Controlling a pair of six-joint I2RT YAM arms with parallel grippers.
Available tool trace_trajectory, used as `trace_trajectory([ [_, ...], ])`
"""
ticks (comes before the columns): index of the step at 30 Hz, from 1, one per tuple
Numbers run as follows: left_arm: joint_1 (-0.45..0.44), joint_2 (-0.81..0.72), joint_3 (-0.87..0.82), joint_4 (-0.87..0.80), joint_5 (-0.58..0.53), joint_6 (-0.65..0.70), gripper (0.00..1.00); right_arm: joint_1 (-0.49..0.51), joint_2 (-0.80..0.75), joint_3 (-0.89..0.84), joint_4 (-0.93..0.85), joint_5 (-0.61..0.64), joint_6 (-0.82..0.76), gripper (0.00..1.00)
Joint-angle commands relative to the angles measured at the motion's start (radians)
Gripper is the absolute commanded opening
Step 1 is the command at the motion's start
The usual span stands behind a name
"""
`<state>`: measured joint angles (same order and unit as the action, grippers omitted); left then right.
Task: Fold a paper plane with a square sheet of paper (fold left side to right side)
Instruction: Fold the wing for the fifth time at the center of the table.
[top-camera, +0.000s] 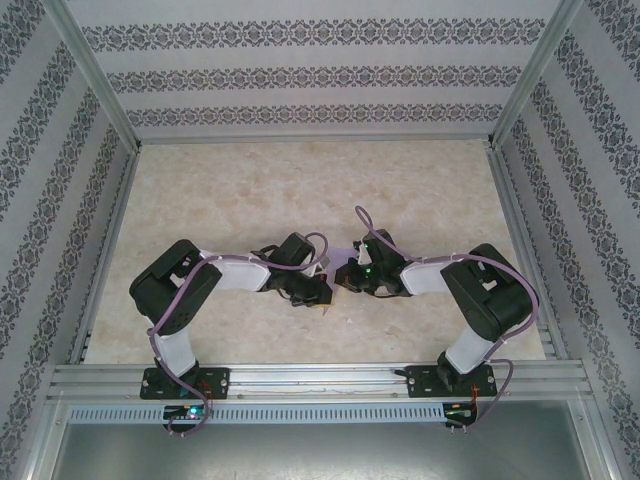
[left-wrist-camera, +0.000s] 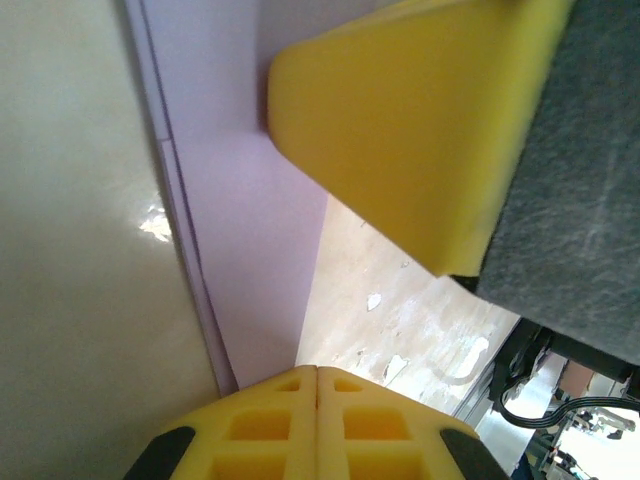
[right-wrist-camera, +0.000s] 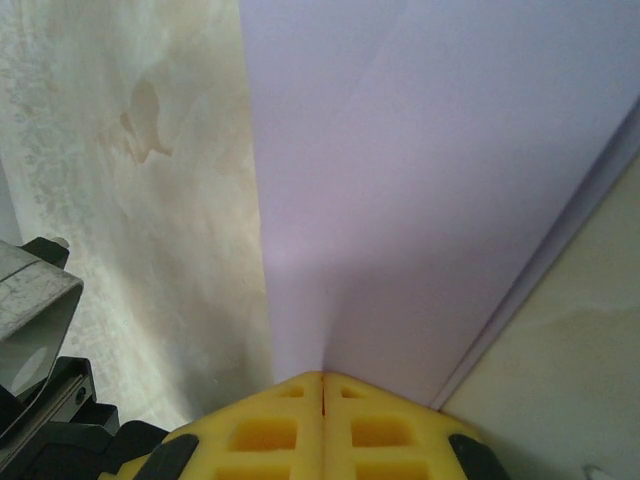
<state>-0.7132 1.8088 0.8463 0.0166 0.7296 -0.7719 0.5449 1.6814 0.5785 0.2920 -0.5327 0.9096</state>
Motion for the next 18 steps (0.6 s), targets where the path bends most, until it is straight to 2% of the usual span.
trace_trajectory([
  [1, 0.002, 0.011, -0.02, 0.007, -0.001, -0.009, 0.05, 0.016, 0.107, -0.018, -0.082, 0.105, -0.034, 0.0],
  [18, 0.002, -0.003, -0.055, 0.006, -0.001, -0.005, 0.05, 0.015, 0.113, -0.016, -0.092, 0.108, -0.043, 0.0],
])
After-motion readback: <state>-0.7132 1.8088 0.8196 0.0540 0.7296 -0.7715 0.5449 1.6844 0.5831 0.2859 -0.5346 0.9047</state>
